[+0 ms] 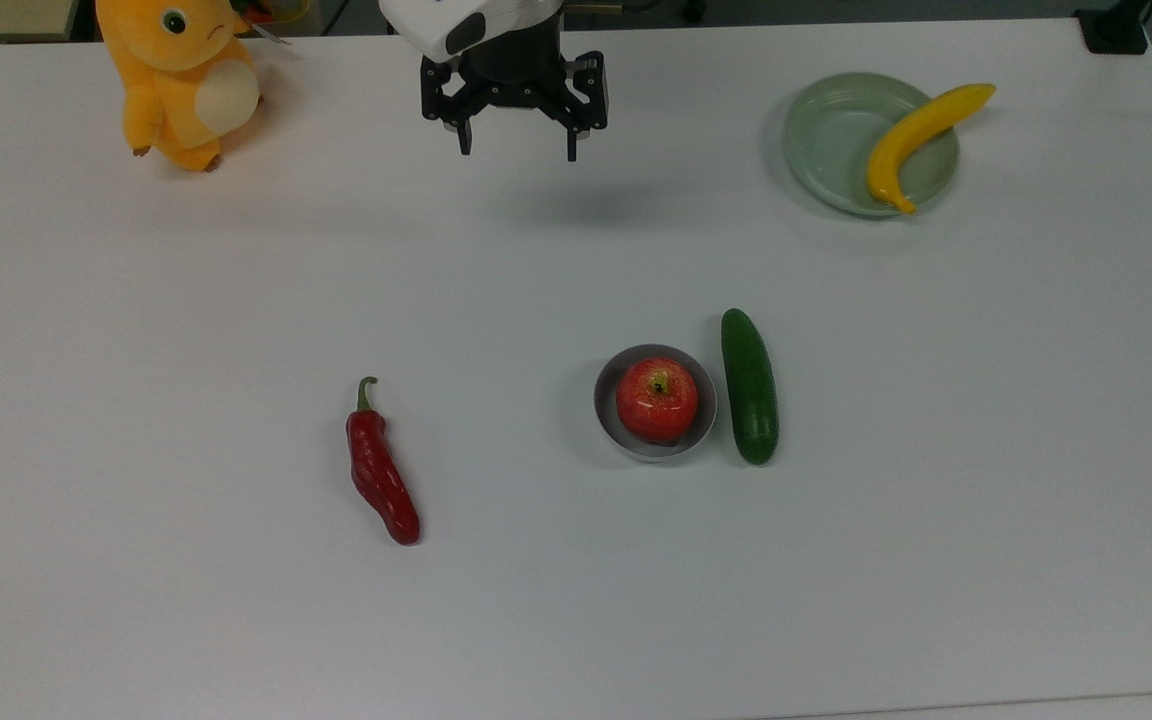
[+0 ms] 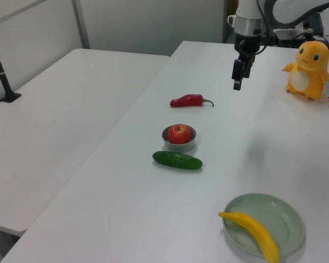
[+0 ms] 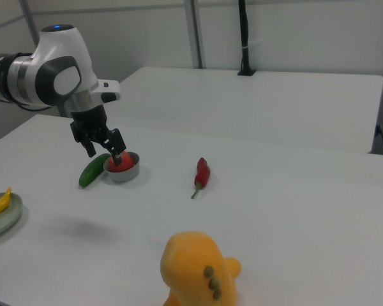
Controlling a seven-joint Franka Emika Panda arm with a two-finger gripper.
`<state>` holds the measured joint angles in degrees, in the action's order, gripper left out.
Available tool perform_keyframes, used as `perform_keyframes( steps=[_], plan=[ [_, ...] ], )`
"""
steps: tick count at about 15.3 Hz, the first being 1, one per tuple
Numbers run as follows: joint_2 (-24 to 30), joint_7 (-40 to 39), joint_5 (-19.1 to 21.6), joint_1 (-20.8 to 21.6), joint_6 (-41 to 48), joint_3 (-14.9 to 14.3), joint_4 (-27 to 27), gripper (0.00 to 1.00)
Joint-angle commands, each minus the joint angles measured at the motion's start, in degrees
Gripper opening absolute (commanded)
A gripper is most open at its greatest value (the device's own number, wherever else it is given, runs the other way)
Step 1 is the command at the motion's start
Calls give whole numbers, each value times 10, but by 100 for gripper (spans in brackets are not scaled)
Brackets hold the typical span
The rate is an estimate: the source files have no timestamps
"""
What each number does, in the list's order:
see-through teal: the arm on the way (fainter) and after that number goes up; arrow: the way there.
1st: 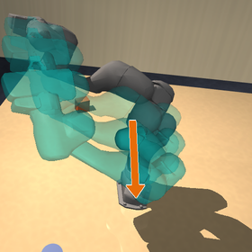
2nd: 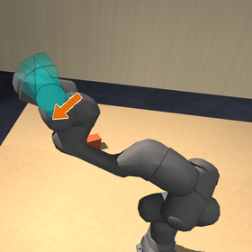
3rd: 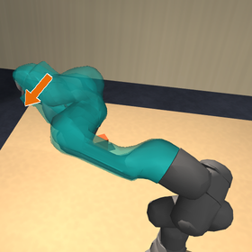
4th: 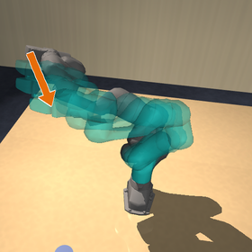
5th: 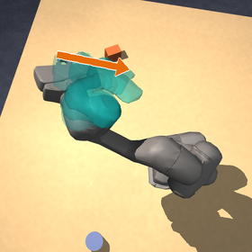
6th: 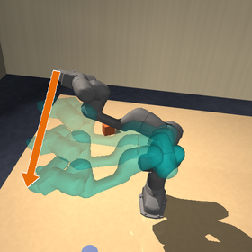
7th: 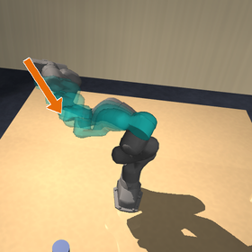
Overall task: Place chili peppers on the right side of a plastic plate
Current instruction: 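Move the gripper down over the red chili pepper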
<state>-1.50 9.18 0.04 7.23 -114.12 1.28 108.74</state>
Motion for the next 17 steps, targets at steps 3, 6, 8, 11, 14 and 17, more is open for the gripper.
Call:
perform_keyframes(
  steps=[3,6,8,11,14,17],
  plan=[
    [11,-12,3,19,-4,-7,22,100],
    [2,-48,1,15,-6,-7,17,100],
    [-20,-141,-2,2,-23,-7,3,100],
    [-76,-201,-2,-10,-95,-33,-49,100],
    [-153,-230,-19,-38,-105,-34,-134,100],
    [-211,-248,-25,-55,-111,-35,-193,100]
  ],
)
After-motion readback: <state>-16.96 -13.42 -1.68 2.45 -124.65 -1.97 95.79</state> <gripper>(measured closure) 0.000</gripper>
